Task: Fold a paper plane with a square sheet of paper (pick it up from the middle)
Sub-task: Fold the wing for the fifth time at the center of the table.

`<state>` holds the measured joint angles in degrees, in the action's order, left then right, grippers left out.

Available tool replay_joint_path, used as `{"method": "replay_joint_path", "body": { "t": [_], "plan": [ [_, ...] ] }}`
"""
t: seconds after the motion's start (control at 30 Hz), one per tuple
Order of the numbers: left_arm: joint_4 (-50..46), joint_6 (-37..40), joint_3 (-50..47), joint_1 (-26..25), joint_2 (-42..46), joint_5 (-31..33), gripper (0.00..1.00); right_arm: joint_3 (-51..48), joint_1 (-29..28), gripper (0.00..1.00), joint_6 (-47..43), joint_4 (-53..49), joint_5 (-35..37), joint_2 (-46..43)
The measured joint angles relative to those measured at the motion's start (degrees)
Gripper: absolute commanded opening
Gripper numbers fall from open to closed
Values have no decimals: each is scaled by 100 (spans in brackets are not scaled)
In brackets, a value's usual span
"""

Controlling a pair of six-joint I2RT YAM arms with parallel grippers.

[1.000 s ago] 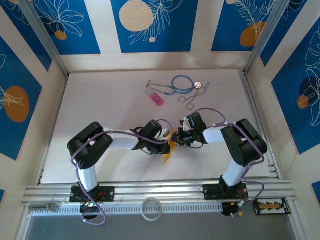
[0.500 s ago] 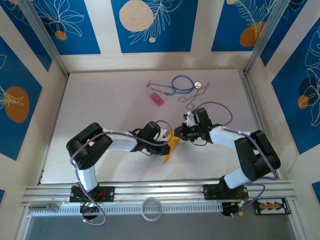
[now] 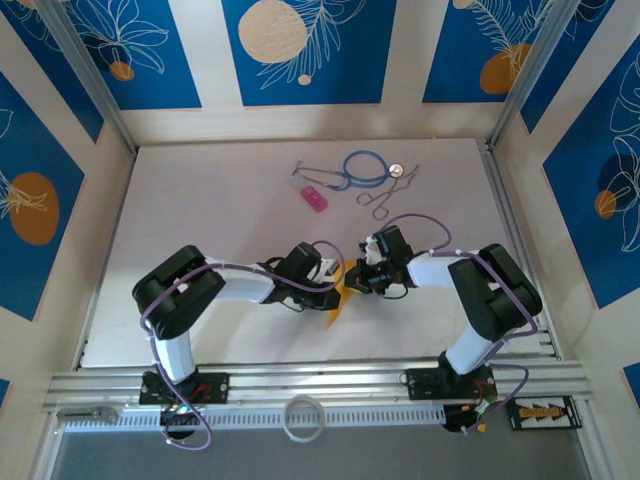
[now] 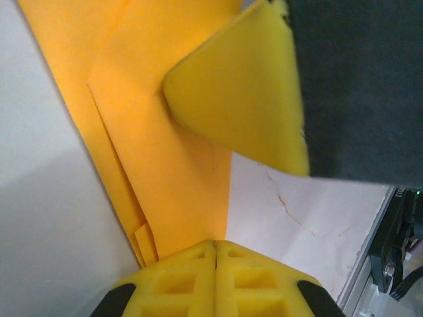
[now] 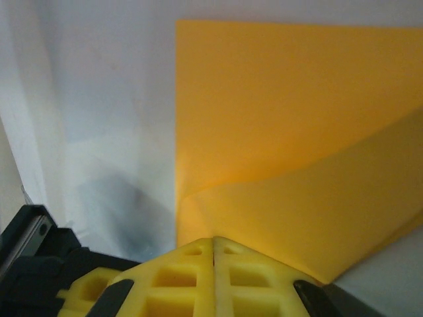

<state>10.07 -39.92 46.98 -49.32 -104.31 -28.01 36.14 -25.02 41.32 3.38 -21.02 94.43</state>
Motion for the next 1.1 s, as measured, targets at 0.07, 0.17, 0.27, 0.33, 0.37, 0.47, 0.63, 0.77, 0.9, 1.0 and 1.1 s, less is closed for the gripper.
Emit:
{"method": "replay_joint_path", "body": {
  "t": [0.07, 0.17, 0.27, 0.33, 0.37, 0.47, 0.63, 0.77, 0.9, 1.0, 1.1],
  "plan": [
    [9, 0, -7, 0, 0, 0, 0, 0, 74, 2, -17, 46, -92, 57],
    [70, 7, -57, -2, 24, 4, 0, 11, 166, 2, -55, 85, -264, 140],
    [155, 42, -120, -4, 44, 20, 0, 37, 289, 2, -81, 109, -481, 234],
    [205, 48, -162, -7, 66, 26, 0, 52, 378, 2, -85, 136, -540, 269],
    [234, 50, -186, -7, 74, 33, 0, 57, 439, 2, -94, 151, -546, 278],
    [306, 68, -229, -9, 87, 48, 0, 101, 660, 2, -125, 151, -516, 297],
    [308, 83, -258, -9, 114, 70, 0, 142, 1049, 3, -118, 199, -424, 330],
    [308, 87, -258, -9, 116, 70, 0, 197, 1233, 3, -74, 210, -472, 398],
    [310, 87, -258, -9, 116, 70, 0, 352, 1281, 3, -61, 31, -385, 444],
    [310, 87, -258, -9, 116, 70, 0, 529, 1335, 3, -76, -160, -59, 437],
    [306, 92, -258, -9, 116, 70, 0, 730, 1390, 3, -127, -431, 332, 398]
  ]
}}
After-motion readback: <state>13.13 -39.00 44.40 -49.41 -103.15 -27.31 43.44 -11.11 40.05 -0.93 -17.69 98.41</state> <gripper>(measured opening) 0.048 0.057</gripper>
